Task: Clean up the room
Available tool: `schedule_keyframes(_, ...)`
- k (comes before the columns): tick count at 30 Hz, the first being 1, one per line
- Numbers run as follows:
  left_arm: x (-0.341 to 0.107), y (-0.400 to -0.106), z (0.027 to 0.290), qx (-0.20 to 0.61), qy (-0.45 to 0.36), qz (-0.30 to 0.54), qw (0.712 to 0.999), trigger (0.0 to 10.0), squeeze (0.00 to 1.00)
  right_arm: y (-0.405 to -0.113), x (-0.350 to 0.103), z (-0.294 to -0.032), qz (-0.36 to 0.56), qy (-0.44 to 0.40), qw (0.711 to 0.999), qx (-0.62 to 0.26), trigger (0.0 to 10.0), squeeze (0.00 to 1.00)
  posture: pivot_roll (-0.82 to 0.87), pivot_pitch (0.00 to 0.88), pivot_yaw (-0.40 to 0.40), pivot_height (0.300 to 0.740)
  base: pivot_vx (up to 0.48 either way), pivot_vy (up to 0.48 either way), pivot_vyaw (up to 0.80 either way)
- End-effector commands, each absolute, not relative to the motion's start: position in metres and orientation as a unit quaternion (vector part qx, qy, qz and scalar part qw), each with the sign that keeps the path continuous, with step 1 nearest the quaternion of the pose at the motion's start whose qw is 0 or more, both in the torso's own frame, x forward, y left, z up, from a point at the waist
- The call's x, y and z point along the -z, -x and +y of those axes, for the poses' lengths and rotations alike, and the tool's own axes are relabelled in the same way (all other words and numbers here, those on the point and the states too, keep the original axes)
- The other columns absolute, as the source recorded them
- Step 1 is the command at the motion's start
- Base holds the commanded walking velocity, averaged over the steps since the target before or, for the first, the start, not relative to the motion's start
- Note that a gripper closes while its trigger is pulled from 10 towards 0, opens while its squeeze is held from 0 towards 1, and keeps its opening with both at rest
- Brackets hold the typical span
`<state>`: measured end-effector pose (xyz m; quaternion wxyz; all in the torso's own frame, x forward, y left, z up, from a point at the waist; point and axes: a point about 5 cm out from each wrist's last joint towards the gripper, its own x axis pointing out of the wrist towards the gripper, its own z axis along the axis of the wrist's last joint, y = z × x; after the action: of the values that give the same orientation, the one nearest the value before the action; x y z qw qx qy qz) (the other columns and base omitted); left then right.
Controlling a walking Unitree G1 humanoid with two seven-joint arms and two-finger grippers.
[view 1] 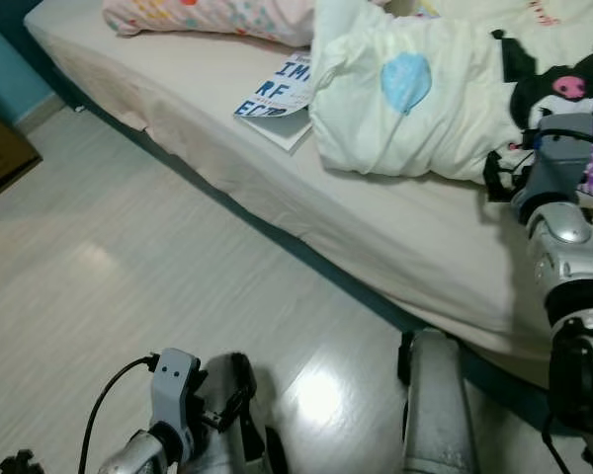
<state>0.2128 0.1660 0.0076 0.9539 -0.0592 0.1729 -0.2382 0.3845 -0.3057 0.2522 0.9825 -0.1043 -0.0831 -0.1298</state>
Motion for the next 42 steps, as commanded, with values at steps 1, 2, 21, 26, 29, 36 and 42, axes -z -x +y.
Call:
schedule_keyframes(1, -0.006, -0.201, 0.176, 0.237, 0.052, 0.194, 0.951, 10.0, 0.00, -0.384, -0.254, -0.307, -0.092, 0.099, 0.982, 0.135, 10.0, 0.00, 0.16, 0.521, 0.252, 0.429, 0.000, 0.000, 0.00)
schedule_keyframes(2, -0.006, -0.201, 0.176, 0.237, 0.052, 0.194, 0.951, 10.0, 0.00, -0.384, -0.254, -0.307, -0.092, 0.099, 0.982, 0.135, 10.0, 0.00, 0.16, 0.521, 0.252, 0.429, 0.000, 0.000, 0.00)
schedule_keyframes(21, -0.013, -0.178, 0.172, 0.260, 0.043, 0.231, 0.937, 10.0, 0.00, -0.369, -0.245, -0.346, 0.059, 0.256, 0.944, 0.198, 0.0, 0.00, 0.10, 0.544, 0.255, 0.429, 0.000, 0.000, 0.00)
schedule_keyframes(26, 0.001, -0.175, 0.168, 0.269, 0.029, 0.255, 0.928, 10.0, 0.00, -0.356, -0.247, -0.368, 0.089, 0.261, 0.936, 0.218, 0.0, 0.00, 0.04, 0.488, 0.219, 0.429, 0.000, 0.000, 0.00)
schedule_keyframes(29, 0.010, -0.177, 0.167, 0.268, 0.020, 0.267, 0.925, 10.0, 0.00, -0.350, -0.236, -0.374, 0.108, 0.242, 0.939, 0.220, 0.0, 0.00, 0.00, 0.450, 0.195, 0.429, 0.000, 0.000, 0.00)
schedule_keyframes(36, 0.032, -0.182, 0.164, 0.260, 0.001, 0.298, 0.919, 10.0, 0.00, -0.338, -0.181, -0.359, 0.167, 0.169, 0.950, 0.205, 0.0, 0.00, -0.08, 0.349, 0.132, 0.429, 0.000, 0.000, 0.00)
schedule_keyframes(42, 0.049, -0.184, 0.164, 0.248, -0.014, 0.330, 0.911, 10.0, 0.00, -0.308, -0.100, -0.300, 0.254, 0.086, 0.953, 0.142, 0.0, 0.00, -0.12, 0.280, 0.104, 0.429, 0.000, 0.000, 0.00)
